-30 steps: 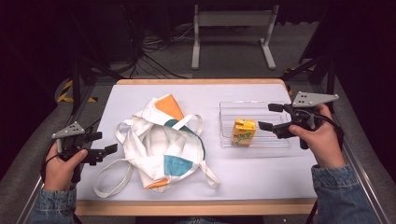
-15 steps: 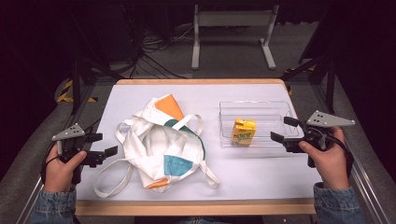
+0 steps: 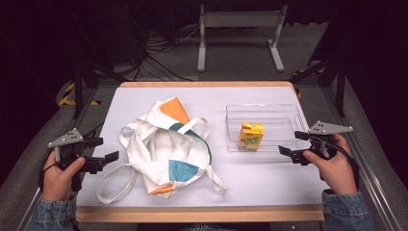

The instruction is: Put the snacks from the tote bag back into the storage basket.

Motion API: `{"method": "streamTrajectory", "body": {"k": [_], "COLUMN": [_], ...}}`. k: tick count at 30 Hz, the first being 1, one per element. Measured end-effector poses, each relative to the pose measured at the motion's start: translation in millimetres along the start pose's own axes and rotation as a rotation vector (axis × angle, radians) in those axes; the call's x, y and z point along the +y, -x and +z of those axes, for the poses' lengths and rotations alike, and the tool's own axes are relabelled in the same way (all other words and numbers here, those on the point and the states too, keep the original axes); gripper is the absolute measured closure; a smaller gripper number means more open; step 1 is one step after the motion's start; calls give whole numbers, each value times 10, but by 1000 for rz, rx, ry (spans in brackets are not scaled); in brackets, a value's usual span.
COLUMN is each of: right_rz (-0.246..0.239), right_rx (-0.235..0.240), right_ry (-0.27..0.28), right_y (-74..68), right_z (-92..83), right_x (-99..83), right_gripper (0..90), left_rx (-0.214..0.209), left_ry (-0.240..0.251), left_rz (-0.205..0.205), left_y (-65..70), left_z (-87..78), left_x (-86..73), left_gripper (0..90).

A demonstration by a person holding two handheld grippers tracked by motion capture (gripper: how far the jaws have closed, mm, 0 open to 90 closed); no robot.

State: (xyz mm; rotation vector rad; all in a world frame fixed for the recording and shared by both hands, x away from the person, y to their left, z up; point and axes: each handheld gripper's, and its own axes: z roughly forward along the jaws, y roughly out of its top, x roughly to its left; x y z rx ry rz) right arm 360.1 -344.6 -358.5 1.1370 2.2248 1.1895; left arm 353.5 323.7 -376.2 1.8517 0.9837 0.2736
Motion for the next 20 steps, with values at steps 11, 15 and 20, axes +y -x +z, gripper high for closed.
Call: {"method": "streamTrajectory", "body": {"k": [11, 15, 20], "right_rz": [16, 29, 19], "right_rx": [-29, -23, -25], "right_ry": [9, 49, 80], "right_y": [16, 27, 26], "right_z": [51, 42, 40], "right_x": [-10, -13, -6], "right_gripper": [91, 90, 89], "left_rx": [-18, -28, -24], "left_ry": [38, 66, 62], "left_rz": [9, 9, 1], "left_y": [6, 0, 3], "left_z": [-15, -18, -19], "left_x": [9, 14, 6], "left_gripper": [50, 50, 49]}}
